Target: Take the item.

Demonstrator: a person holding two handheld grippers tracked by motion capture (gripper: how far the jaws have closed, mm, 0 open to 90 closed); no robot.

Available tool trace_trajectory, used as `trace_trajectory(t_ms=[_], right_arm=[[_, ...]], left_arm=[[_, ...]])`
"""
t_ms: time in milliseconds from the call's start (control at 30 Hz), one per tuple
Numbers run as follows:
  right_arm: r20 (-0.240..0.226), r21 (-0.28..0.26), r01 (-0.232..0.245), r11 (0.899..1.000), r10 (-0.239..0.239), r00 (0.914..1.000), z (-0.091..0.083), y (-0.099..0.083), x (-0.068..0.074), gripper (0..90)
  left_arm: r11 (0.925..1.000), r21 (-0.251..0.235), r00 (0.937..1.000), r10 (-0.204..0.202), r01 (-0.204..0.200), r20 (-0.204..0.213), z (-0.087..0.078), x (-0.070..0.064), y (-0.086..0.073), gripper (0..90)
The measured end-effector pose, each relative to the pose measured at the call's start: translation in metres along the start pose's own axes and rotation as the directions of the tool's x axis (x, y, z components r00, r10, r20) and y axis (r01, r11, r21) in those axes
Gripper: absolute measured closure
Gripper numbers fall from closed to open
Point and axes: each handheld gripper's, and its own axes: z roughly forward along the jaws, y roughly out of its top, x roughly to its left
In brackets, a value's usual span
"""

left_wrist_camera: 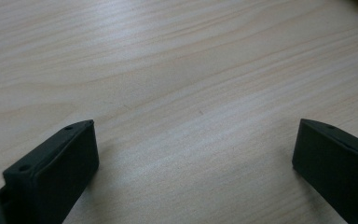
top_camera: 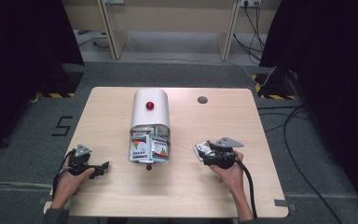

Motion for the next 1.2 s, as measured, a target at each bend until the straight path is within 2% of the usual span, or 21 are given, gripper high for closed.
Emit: trace_trajectory(t_ms=[633, 1200], right_arm=[[0.009, 0.024, -0.021, 0.999, 0.021, 0.9997, -0.005, 0.001, 0.005, 34.8], [0.018, 0.025, -0.017, 1.0, 0.017, 0.9997, -0.017, -0.003, 0.006, 33.6]], left_arm=[[1.0, 0.0, 1.0, 0.0, 0.0, 0.001, 0.0, 0.0, 0.0, 0.0], [1.0, 0.0, 1.0, 0.002, -0.002, 0.003, 0.0, 0.0, 0.0, 0.0]])
